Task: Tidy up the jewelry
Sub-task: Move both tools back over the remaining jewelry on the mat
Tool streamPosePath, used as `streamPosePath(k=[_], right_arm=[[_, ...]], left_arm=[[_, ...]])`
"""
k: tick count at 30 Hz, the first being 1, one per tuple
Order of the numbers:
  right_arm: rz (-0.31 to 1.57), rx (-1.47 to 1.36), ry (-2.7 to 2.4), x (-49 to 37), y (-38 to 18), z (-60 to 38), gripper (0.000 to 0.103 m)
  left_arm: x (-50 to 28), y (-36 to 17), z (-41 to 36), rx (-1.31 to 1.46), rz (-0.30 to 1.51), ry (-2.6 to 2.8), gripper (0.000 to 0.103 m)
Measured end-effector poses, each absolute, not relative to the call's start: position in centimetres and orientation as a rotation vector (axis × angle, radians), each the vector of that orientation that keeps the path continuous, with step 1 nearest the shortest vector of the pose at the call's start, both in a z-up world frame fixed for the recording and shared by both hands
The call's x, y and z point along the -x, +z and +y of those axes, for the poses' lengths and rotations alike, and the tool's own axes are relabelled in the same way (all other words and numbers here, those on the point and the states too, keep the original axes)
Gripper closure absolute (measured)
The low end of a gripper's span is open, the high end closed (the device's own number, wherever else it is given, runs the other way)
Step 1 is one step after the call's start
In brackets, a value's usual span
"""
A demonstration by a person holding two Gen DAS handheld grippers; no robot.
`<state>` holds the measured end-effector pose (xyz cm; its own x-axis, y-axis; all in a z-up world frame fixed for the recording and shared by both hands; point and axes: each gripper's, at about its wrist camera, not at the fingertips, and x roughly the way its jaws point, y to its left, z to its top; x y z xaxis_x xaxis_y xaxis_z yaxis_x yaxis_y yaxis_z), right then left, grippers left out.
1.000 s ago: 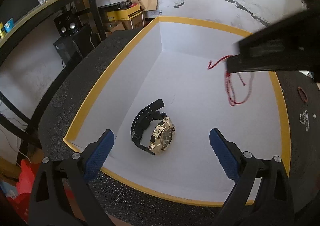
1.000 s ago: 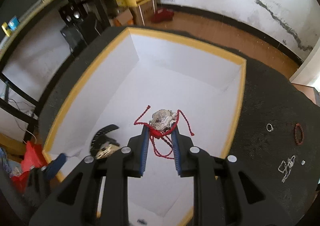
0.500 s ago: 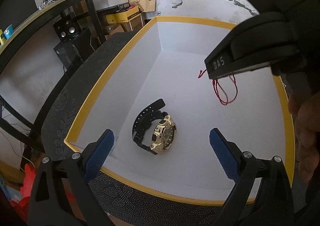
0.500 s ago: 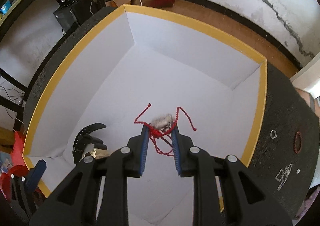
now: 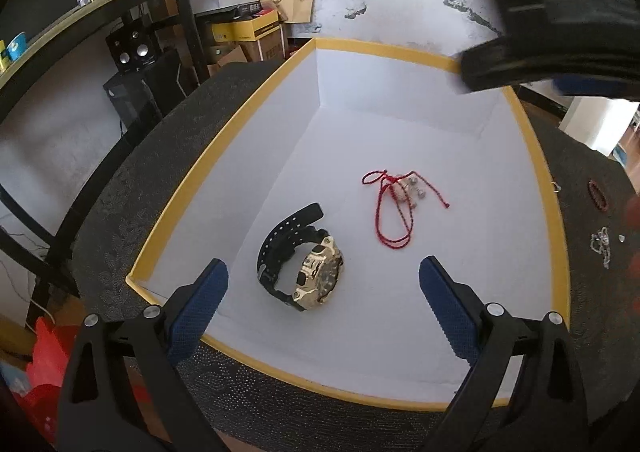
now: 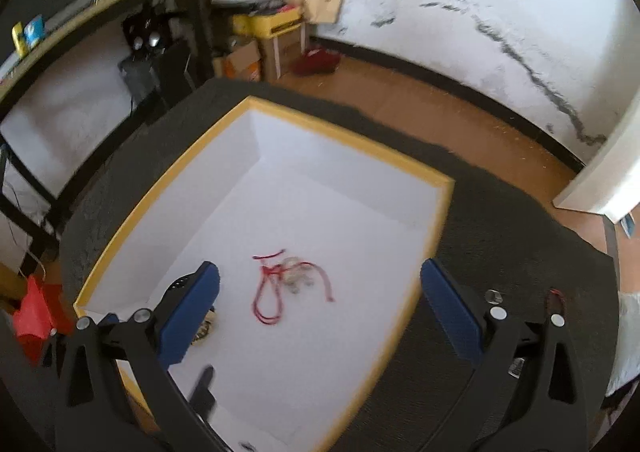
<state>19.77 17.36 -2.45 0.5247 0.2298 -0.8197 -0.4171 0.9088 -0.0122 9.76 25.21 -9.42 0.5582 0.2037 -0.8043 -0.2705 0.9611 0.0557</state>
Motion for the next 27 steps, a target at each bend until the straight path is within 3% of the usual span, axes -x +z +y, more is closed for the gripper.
streamPosePath(k=[9,18,27], right_arm=[[0.802,0.152,0.234,-10.8,2.1,-0.6,0.006],[0.85,0.041,0.031,-2.1,-2.1,-19.1,0.006],[0.85,-0.034,0.023,0.1,-6.1,-24.2,0.006]], left_arm=[[-9.3,-6.5,21.8,0.066,0.934,0.199,0.006],[-8.3,-3.6,12.7,0.059,0.894,0.036,0.006],[-9.3,-4.7,2.9,-0.016,0.873,-0.039,0.006]])
